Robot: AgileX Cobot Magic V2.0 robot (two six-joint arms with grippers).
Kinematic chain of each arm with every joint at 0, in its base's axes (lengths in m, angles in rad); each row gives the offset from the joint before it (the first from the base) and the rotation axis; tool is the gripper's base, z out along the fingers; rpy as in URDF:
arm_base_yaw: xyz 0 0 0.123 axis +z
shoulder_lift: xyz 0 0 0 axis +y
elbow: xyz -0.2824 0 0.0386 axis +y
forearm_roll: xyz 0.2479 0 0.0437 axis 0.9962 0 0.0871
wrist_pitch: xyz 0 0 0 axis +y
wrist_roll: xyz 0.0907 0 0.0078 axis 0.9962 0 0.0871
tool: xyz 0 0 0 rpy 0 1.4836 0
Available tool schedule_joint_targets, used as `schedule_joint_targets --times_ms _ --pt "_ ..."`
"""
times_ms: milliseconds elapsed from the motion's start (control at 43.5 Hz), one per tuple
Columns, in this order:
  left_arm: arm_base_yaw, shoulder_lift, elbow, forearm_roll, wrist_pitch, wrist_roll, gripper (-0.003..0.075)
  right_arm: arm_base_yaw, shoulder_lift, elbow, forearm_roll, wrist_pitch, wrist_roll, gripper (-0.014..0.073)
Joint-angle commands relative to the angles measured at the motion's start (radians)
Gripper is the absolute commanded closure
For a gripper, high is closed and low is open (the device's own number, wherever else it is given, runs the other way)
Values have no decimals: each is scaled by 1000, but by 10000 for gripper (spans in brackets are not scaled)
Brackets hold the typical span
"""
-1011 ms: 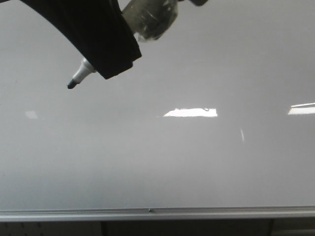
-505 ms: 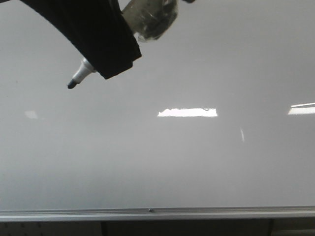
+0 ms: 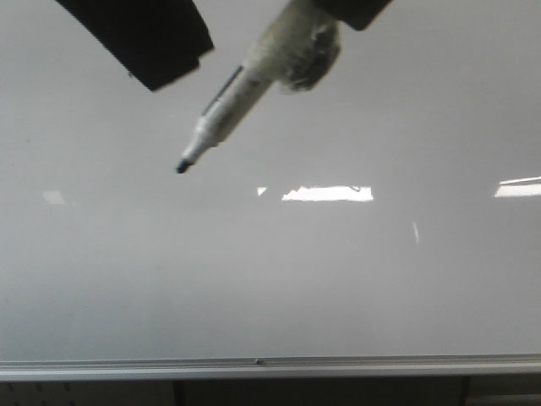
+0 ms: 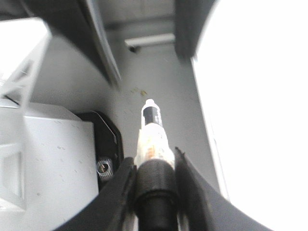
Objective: Write number 2 on whiteboard
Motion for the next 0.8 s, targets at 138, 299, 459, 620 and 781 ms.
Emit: schedule_joint_targets --times_ms 138,299,459,620,781 --pt "165 -197 50 -19 -51 -102 321 -129 -119 -22 -215 -10 390 600" --pt "318 -317 163 -19 -139 -210 321 -244 -238 87 -202 -147 460 600" --pt "449 -400 265 -21 -203 -266 321 -271 -373 245 -144 -363 465 600" --pt "501 -422 305 -23 -225 -266 321 -271 -473 420 -60 -603 464 600" --pt "501 -422 307 -32 -241 -266 321 -269 -493 521 -12 -747 464 600"
